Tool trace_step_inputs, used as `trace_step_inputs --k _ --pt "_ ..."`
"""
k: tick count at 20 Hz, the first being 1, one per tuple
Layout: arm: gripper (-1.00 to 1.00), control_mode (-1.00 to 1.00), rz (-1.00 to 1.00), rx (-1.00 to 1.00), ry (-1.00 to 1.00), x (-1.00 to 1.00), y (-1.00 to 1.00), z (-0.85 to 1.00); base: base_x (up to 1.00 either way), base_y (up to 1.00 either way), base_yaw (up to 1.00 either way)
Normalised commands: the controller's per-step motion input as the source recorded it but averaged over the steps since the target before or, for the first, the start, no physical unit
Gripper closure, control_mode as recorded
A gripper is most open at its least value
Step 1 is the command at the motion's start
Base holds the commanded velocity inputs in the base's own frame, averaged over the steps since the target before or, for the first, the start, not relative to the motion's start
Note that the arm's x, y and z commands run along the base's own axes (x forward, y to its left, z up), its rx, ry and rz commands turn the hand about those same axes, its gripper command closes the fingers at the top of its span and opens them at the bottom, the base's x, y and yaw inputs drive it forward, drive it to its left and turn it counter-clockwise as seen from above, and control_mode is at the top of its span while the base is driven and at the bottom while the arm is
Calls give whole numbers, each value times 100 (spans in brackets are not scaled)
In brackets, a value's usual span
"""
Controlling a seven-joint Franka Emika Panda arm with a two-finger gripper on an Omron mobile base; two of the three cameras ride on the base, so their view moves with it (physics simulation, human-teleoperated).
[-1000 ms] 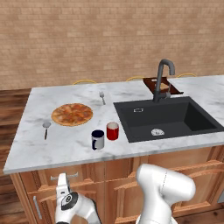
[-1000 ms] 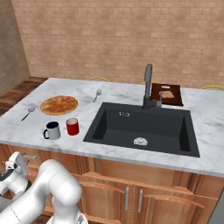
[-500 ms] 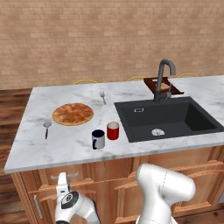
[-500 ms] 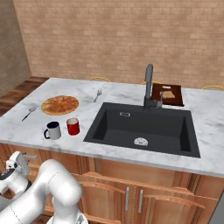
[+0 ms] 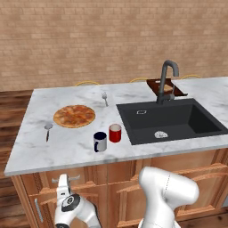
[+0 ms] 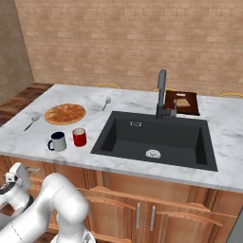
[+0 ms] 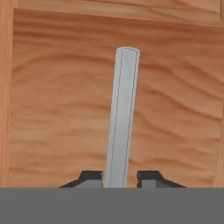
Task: Take the pizza cutter from the drawer on the left and place it on the dining counter for cutting.
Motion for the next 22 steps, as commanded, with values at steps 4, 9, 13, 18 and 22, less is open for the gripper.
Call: trace_step_inputs --k 4,9,13,18,22 --pt "100 -100 0 0 -4 0 0 0 0 0 0" --pt "100 -100 0 0 -5 0 0 0 0 0 0" --pt "100 -100 1 0 -4 -19 0 0 0 0 0" --pt "100 -100 0 0 -1 -37 0 0 0 0 0" --pt "100 -100 0 0 0 -36 0 0 0 0 0"
